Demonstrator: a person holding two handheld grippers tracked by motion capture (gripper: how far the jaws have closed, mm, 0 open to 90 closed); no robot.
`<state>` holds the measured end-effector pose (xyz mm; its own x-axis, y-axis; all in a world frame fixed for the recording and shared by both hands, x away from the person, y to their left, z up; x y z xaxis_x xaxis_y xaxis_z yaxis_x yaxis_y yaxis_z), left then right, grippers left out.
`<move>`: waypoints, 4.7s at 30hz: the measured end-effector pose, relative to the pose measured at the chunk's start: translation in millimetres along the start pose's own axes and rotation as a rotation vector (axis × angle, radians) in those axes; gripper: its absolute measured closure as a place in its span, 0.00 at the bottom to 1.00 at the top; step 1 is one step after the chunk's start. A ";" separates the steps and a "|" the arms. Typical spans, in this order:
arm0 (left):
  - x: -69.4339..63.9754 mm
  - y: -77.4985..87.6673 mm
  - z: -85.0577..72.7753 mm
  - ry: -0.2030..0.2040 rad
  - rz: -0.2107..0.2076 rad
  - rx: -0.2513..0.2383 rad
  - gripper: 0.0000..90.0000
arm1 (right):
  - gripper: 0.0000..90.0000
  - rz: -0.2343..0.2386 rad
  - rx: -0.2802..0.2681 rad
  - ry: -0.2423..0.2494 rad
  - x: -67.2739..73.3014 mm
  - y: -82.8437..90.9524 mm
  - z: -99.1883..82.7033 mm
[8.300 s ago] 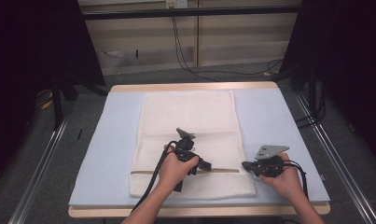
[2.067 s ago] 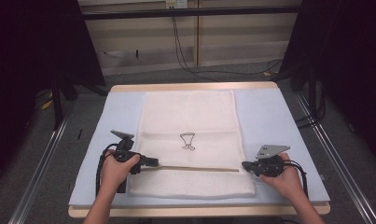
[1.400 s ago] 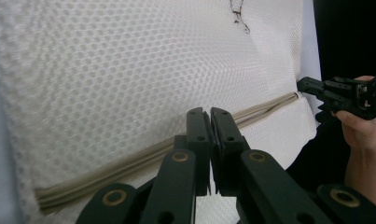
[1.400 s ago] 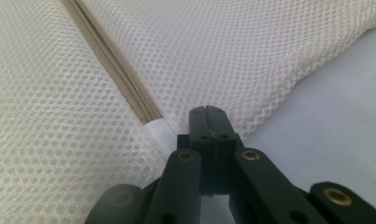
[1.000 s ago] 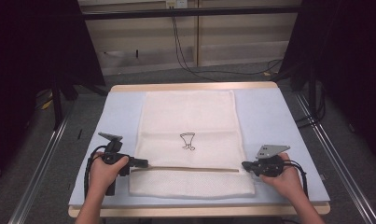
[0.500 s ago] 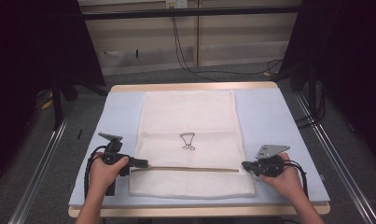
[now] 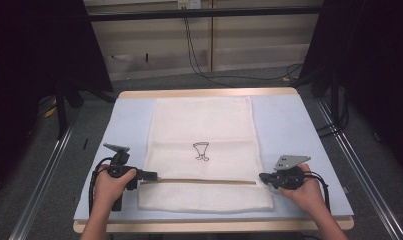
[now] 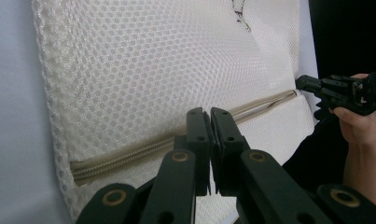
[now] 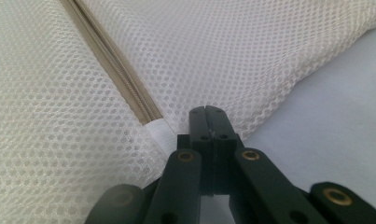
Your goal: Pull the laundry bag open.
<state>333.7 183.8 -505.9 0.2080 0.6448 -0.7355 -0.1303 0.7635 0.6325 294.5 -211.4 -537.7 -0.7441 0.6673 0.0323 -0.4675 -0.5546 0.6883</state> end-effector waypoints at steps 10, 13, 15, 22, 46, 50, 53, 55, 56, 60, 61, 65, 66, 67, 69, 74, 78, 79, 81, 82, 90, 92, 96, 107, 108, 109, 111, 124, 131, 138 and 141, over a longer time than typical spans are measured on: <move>1.2 3.0 -0.6 0.002 -0.002 -0.006 0.97 | 1.00 -0.003 0.001 0.001 -0.6 0.1 -0.1; 1.0 3.3 -0.3 0.006 -0.002 -0.007 0.97 | 1.00 -0.004 0.003 0.000 -0.5 0.2 -0.1; 1.2 3.6 -0.6 0.000 -0.001 -0.005 0.97 | 1.00 -0.004 0.004 0.000 -0.5 0.2 -0.1; 2.2 5.9 -0.2 -0.005 -0.004 -0.013 0.97 | 1.00 -0.004 0.004 -0.001 -0.4 0.3 -0.2; 9.8 17.8 -0.4 0.000 -0.012 -0.029 0.97 | 1.00 -0.002 0.004 0.000 -0.5 0.3 -0.1; 10.1 17.5 -1.3 -0.003 -0.008 -0.025 0.97 | 1.00 -0.003 0.006 -0.002 -0.4 0.4 -0.2; 10.1 17.6 -1.0 0.000 0.000 -0.023 0.97 | 1.00 -0.005 0.005 0.001 -0.6 0.2 -0.1; 10.9 18.5 -1.1 -0.002 -0.001 -0.024 0.97 | 1.00 -0.004 0.004 0.002 -0.8 0.2 0.0; 11.8 19.0 -1.3 -0.003 0.007 -0.025 0.97 | 1.00 -0.003 0.004 0.000 -0.5 0.2 -0.1; 12.1 21.6 -0.9 0.012 -0.007 -0.038 0.97 | 1.00 -0.002 0.004 0.000 -0.6 0.2 -0.1; 12.9 21.5 -1.3 0.008 -0.001 -0.034 0.97 | 1.00 -0.003 0.003 0.000 -0.7 0.2 -0.1; 12.9 21.9 -0.8 0.011 -0.005 -0.036 0.97 | 1.00 -0.003 0.004 0.000 -0.6 0.2 -0.1; 12.8 22.3 -0.8 0.009 -0.006 -0.034 0.97 | 1.00 -0.003 0.004 0.000 -0.5 0.3 -0.1; 13.3 22.7 -0.7 0.009 0.003 -0.035 0.97 | 1.00 -0.004 0.006 -0.003 -0.4 0.5 -0.3; 15.7 25.2 -0.8 0.000 0.008 -0.034 0.97 | 1.00 -0.003 0.003 0.000 -0.6 0.2 -0.1; 16.9 25.2 -1.2 0.006 0.008 -0.040 0.97 | 1.00 -0.001 0.003 0.000 -0.9 0.2 0.0; 18.0 28.0 -0.7 0.001 0.023 -0.043 0.97 | 1.00 -0.002 0.003 0.001 -0.6 0.2 -0.1; 19.0 28.8 -0.6 0.000 0.024 -0.047 0.97 | 1.00 -0.003 0.003 0.002 -0.8 0.2 0.0; 20.1 30.8 -1.0 0.012 0.027 -0.050 0.97 | 1.00 -0.006 0.005 0.001 -1.0 0.4 -0.1; 21.6 31.8 -0.9 0.008 0.030 -0.053 0.97 | 1.00 -0.003 0.003 0.001 -0.8 0.2 0.0; 23.8 34.6 -0.5 0.006 0.021 -0.059 0.97 | 1.00 -0.002 0.004 0.001 -0.6 0.3 -0.1; 24.9 34.6 -0.4 0.006 0.024 -0.054 0.97 | 1.00 -0.002 0.004 0.001 -0.6 0.3 -0.1; 28.4 37.7 -0.7 0.013 0.037 -0.061 0.97 | 1.00 -0.006 0.005 0.002 -1.0 0.3 -0.1; 32.3 40.0 -1.3 0.016 0.044 -0.064 0.97 | 1.00 -0.005 0.005 0.002 -1.1 0.4 -0.1; 32.4 40.0 -1.1 0.022 0.038 -0.073 0.97 | 1.00 -0.005 0.005 0.002 -1.0 0.4 -0.1; 34.3 41.7 -2.4 0.008 0.040 -0.057 0.97 | 1.00 -0.003 0.004 0.001 -0.7 0.3 -0.1; 35.3 42.6 -3.1 0.009 0.034 -0.054 0.97 | 1.00 -0.002 0.004 0.002 -0.6 0.3 -0.1; 38.3 48.8 -2.2 0.035 0.040 -0.088 0.97 | 1.00 -0.005 0.006 0.002 -1.0 0.4 -0.1; 41.6 50.1 -3.0 0.034 0.039 -0.081 0.97 | 1.00 -0.005 0.006 0.003 -1.0 0.4 -0.1; 43.2 50.7 -3.4 0.042 0.035 -0.077 0.97 | 1.00 -0.001 0.004 0.004 -0.7 0.2 -0.1; 44.2 51.6 -3.3 0.043 0.059 -0.085 0.97 | 1.00 -0.002 0.004 0.005 -0.7 0.2 -0.1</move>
<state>333.0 251.8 -506.5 0.1557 0.6880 -0.7088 -0.2229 0.7236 0.6533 294.9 -212.0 -537.6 -0.7457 0.6658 0.0274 -0.4669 -0.5514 0.6913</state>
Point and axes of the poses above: each handheld gripper's, and its own axes: y roughly backward along the jaws, z roughly out of its top, x roughly to its left, the point moved 8 cm from there along -y, roughly forward along the jaws, and after that the axes turned 1 degree about z, right-handed, at the moved point
